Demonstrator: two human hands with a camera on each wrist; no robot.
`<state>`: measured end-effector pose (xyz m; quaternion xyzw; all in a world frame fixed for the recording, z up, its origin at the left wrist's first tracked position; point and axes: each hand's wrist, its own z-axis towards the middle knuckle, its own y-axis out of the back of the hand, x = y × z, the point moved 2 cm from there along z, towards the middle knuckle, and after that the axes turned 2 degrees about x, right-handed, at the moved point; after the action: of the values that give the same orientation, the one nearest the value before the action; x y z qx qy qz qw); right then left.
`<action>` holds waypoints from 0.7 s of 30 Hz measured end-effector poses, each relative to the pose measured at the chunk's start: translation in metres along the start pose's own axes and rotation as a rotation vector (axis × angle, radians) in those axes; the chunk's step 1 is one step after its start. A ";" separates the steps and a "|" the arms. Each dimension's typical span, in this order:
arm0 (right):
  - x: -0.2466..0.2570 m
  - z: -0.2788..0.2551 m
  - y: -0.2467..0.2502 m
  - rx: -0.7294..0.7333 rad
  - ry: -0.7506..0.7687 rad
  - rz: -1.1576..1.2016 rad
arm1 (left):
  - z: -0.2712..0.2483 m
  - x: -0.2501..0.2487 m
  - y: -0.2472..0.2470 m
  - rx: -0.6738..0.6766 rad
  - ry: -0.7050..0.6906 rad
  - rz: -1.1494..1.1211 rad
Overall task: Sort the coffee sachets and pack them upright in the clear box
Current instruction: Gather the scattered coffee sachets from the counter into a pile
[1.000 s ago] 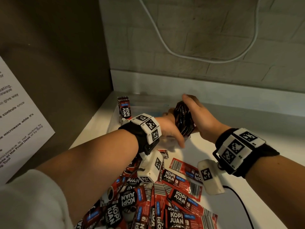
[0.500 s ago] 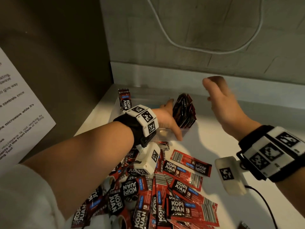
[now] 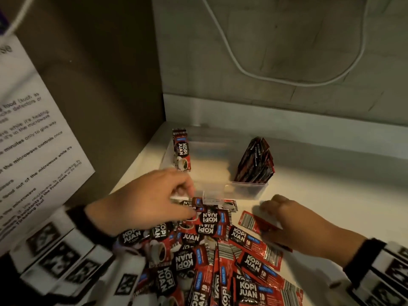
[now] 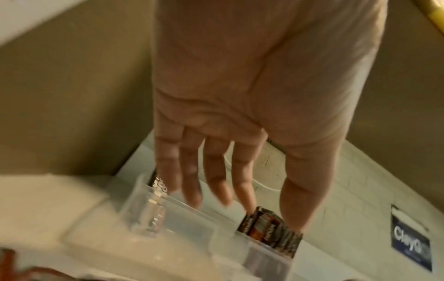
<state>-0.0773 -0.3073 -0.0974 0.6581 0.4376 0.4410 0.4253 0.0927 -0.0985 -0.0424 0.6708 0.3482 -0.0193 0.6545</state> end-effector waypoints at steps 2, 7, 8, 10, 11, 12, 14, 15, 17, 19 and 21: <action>0.002 0.004 -0.002 0.031 -0.031 0.025 | -0.008 0.011 -0.005 0.133 0.042 0.153; 0.007 0.006 -0.002 0.126 -0.035 0.080 | -0.011 0.023 -0.032 0.298 0.055 0.326; 0.008 0.005 0.001 0.133 -0.032 0.078 | -0.010 0.024 -0.037 0.304 0.051 0.326; 0.006 0.002 0.006 0.115 -0.022 0.093 | -0.006 0.023 -0.042 0.287 0.047 0.322; 0.006 0.002 0.009 0.091 -0.019 0.120 | -0.004 0.023 -0.043 0.275 0.049 0.326; 0.006 0.000 0.013 0.072 -0.025 0.171 | -0.001 0.023 -0.044 0.271 0.053 0.337; 0.008 -0.002 0.015 0.040 -0.033 0.254 | 0.004 0.021 -0.044 0.272 0.063 0.376; 0.010 -0.002 0.016 0.017 -0.029 0.266 | 0.006 0.020 -0.044 0.268 0.065 0.402; 0.016 -0.002 0.014 0.001 -0.028 0.248 | 0.010 0.016 -0.044 0.240 0.050 0.440; 0.020 -0.001 0.010 0.047 -0.045 0.184 | 0.013 0.014 -0.047 0.222 0.025 0.465; 0.023 0.002 0.003 0.107 -0.079 0.092 | 0.014 0.014 -0.051 0.228 0.018 0.480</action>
<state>-0.0692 -0.2865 -0.0902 0.7165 0.4127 0.4096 0.3855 0.0839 -0.1096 -0.0950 0.8038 0.1804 0.1035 0.5573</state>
